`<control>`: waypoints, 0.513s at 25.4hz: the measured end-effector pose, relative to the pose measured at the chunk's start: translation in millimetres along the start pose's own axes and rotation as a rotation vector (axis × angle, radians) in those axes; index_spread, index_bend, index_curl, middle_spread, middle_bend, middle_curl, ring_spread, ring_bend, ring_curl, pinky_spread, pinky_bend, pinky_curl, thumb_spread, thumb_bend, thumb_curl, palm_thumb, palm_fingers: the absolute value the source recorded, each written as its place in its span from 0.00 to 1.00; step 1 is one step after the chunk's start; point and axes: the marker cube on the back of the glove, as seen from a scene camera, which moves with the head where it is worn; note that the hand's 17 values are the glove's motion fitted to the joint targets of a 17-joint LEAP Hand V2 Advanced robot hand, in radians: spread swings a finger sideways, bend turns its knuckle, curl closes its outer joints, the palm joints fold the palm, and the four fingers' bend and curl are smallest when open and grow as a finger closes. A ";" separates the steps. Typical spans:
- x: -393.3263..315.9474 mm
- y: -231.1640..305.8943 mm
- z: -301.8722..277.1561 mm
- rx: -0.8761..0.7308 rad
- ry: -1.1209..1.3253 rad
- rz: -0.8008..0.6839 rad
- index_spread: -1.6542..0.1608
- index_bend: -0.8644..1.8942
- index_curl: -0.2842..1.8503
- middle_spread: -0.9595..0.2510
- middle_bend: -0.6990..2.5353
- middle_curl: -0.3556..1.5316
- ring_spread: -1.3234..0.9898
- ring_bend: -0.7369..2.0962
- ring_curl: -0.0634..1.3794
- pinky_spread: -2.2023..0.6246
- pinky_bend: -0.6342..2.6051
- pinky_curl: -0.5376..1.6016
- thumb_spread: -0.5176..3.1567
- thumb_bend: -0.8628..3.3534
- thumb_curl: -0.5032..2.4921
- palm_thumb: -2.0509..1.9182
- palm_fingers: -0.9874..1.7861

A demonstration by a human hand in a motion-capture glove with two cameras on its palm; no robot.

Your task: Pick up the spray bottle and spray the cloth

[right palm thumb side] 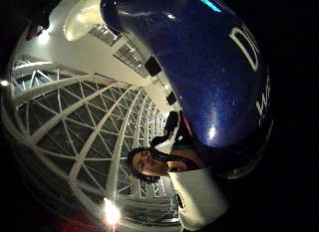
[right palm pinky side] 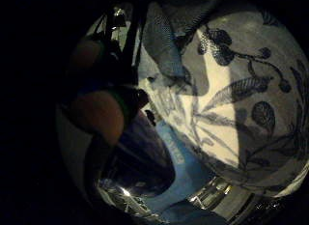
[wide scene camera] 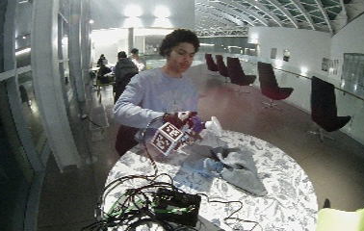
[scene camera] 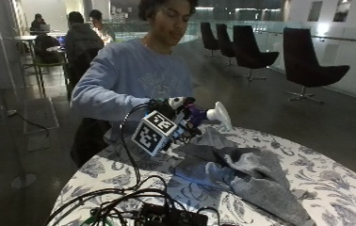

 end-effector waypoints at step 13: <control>-92.9 -47.2 97.7 -0.045 0.212 -0.822 0.75 0.34 0.15 0.81 0.37 0.41 0.60 0.54 0.31 0.87 0.39 0.42 0.39 0.20 0.35 0.71 0.58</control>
